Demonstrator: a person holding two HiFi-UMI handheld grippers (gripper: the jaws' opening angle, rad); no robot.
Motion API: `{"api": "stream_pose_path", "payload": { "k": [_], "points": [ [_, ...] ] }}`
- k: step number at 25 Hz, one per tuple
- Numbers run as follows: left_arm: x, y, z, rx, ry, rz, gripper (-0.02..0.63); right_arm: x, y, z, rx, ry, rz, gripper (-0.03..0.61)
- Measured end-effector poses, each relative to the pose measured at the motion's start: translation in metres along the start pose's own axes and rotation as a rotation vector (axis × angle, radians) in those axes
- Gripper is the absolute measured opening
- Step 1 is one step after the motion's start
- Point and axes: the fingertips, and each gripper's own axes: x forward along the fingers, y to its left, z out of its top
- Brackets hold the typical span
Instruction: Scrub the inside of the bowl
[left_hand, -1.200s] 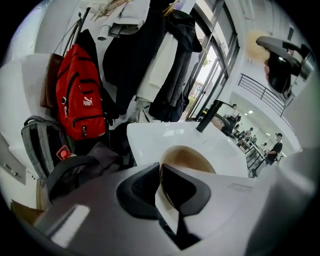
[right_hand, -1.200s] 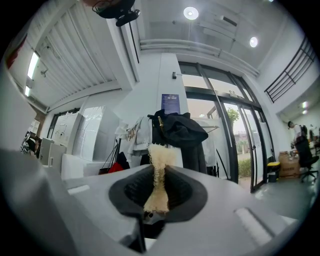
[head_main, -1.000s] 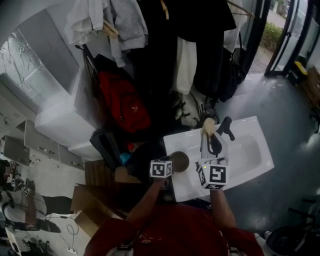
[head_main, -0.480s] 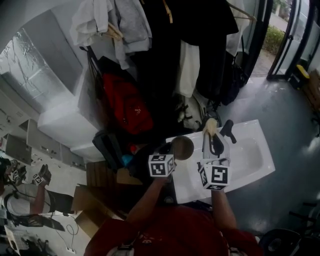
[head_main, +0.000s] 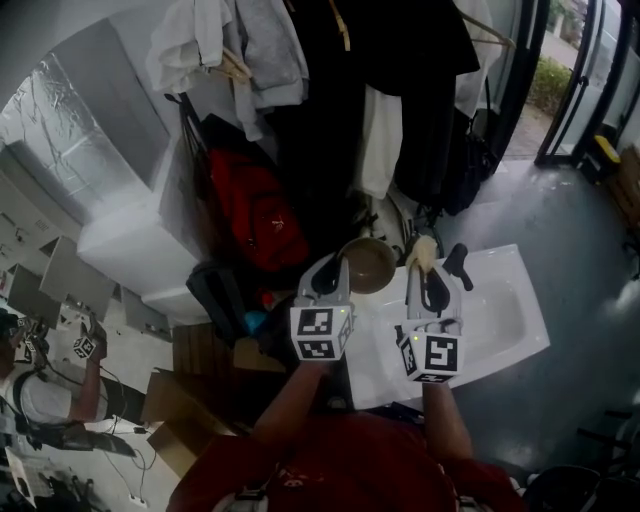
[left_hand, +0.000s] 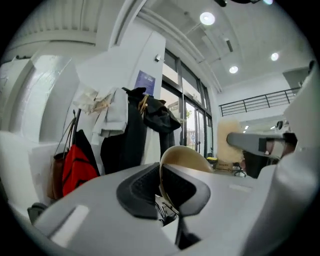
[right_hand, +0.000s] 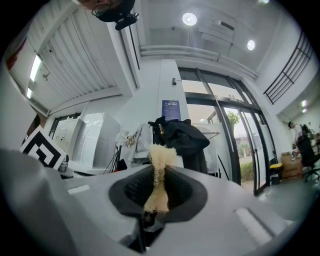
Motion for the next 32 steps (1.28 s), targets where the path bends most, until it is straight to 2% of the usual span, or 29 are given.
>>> {"api": "stream_pose_path", "payload": {
  "k": [4,6,12,17,23,26,32],
  "points": [
    [-0.002,-0.004,0.015,0.049,-0.039,0.001,0.024,-0.005,0.019,0.022,0.015,-0.059,0.073,0.049],
    [-0.002,-0.005,0.019,0.056,-0.054,0.001,0.023,-0.003,0.032,0.026,0.008,-0.054,0.116,0.049],
    [-0.007,-0.017,0.037,0.073,-0.106,-0.009,0.023,0.008,0.047,-0.004,0.014,0.111,0.173,0.049],
    [-0.009,-0.031,0.040,0.139,-0.101,-0.039,0.023,0.018,0.051,-0.029,-0.006,0.255,0.195,0.049],
    [-0.007,-0.042,0.041,0.148,-0.096,-0.071,0.025,0.027,0.054,-0.039,-0.074,0.335,0.225,0.049],
    [-0.007,-0.045,0.039,0.149,-0.090,-0.083,0.026,0.027,0.054,-0.044,-0.132,0.356,0.242,0.049],
    [-0.006,-0.052,0.040,0.151,-0.077,-0.112,0.028,0.025,0.053,-0.044,-0.363,0.380,0.303,0.049]
  ]
}}
